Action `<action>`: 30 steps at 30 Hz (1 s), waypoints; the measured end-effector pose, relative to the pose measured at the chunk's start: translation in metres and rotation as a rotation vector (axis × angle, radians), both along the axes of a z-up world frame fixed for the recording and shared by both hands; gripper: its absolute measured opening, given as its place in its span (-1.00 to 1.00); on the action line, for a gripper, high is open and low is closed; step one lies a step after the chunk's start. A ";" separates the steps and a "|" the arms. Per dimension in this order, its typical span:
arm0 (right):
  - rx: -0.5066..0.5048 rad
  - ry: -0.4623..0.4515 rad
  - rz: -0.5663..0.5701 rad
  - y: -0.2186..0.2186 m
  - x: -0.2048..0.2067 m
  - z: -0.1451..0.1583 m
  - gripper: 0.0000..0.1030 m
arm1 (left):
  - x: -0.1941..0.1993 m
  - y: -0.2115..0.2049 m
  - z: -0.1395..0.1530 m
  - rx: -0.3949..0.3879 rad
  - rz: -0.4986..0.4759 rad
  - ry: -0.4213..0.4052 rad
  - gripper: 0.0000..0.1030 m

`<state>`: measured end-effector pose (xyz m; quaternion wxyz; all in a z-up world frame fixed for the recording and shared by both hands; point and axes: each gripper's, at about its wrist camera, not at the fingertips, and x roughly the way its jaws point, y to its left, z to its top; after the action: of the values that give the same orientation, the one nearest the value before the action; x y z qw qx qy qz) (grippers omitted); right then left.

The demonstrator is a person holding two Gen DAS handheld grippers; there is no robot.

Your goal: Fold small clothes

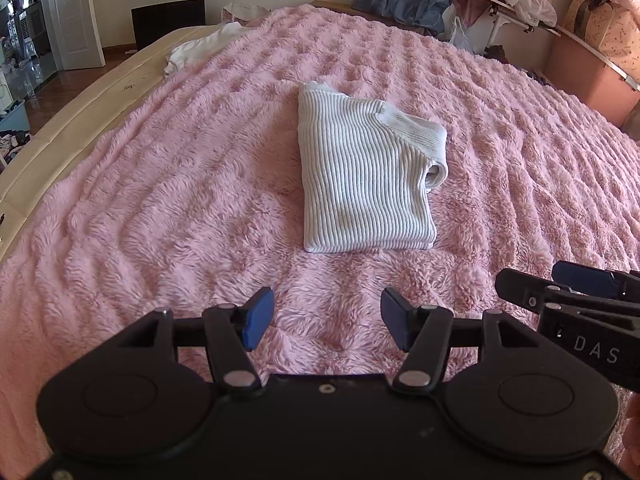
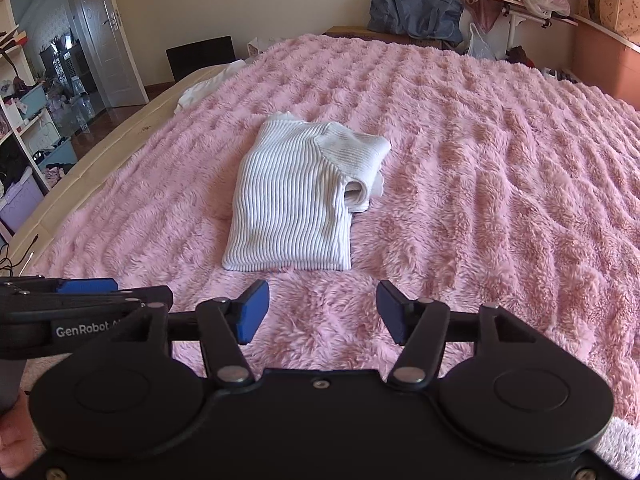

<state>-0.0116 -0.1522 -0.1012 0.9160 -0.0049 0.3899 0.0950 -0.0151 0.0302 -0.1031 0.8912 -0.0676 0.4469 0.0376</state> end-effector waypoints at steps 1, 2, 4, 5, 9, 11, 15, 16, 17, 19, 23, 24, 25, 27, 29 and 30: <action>-0.004 0.003 0.002 0.001 0.000 0.000 0.20 | -0.001 -0.001 0.001 -0.002 -0.002 0.003 0.21; -0.008 0.002 0.002 0.002 -0.001 0.001 0.21 | -0.001 -0.003 0.002 -0.003 -0.004 0.002 0.22; -0.009 -0.003 0.005 0.004 -0.001 0.001 0.24 | -0.001 -0.005 0.004 0.002 -0.006 -0.002 0.22; -0.009 -0.003 0.005 0.004 -0.001 0.002 0.24 | 0.000 -0.006 0.004 0.005 -0.006 -0.003 0.22; -0.011 -0.003 0.002 0.004 0.001 0.000 0.26 | 0.004 -0.006 0.005 0.006 0.000 0.000 0.22; -0.011 0.003 0.001 0.003 0.003 -0.001 0.27 | 0.006 -0.004 0.005 0.004 0.007 0.004 0.22; -0.013 0.010 0.001 0.004 0.004 -0.002 0.28 | 0.008 0.000 0.004 0.020 0.018 0.003 0.23; -0.013 0.010 0.001 0.005 0.005 -0.002 0.29 | 0.008 0.000 0.004 0.020 0.018 0.001 0.23; -0.013 0.010 0.003 0.005 0.005 -0.002 0.29 | 0.009 0.001 0.004 0.018 0.017 0.001 0.23; -0.009 0.011 0.007 0.005 0.007 -0.002 0.30 | 0.009 0.002 0.003 0.015 0.027 0.006 0.23; -0.016 0.006 0.013 0.008 0.008 -0.001 0.32 | 0.011 0.004 0.002 0.016 0.034 0.015 0.23; -0.018 0.005 0.014 0.009 0.008 -0.001 0.33 | 0.012 0.005 0.001 0.014 0.034 0.015 0.23; -0.019 0.007 0.015 0.009 0.009 -0.001 0.34 | 0.012 0.004 0.001 0.015 0.034 0.014 0.23; -0.016 0.010 0.019 0.010 0.010 0.000 0.35 | 0.012 0.004 0.002 0.022 0.033 0.014 0.23; -0.016 0.010 0.023 0.010 0.010 0.000 0.36 | 0.013 0.004 0.002 0.023 0.037 0.014 0.23; -0.021 0.009 0.023 0.011 0.010 0.000 0.36 | 0.013 0.004 0.001 0.022 0.039 0.016 0.23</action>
<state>-0.0011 -0.1414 -0.1012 0.9130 -0.0187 0.3947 0.1016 -0.0016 0.0346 -0.1018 0.8874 -0.0660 0.4522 0.0604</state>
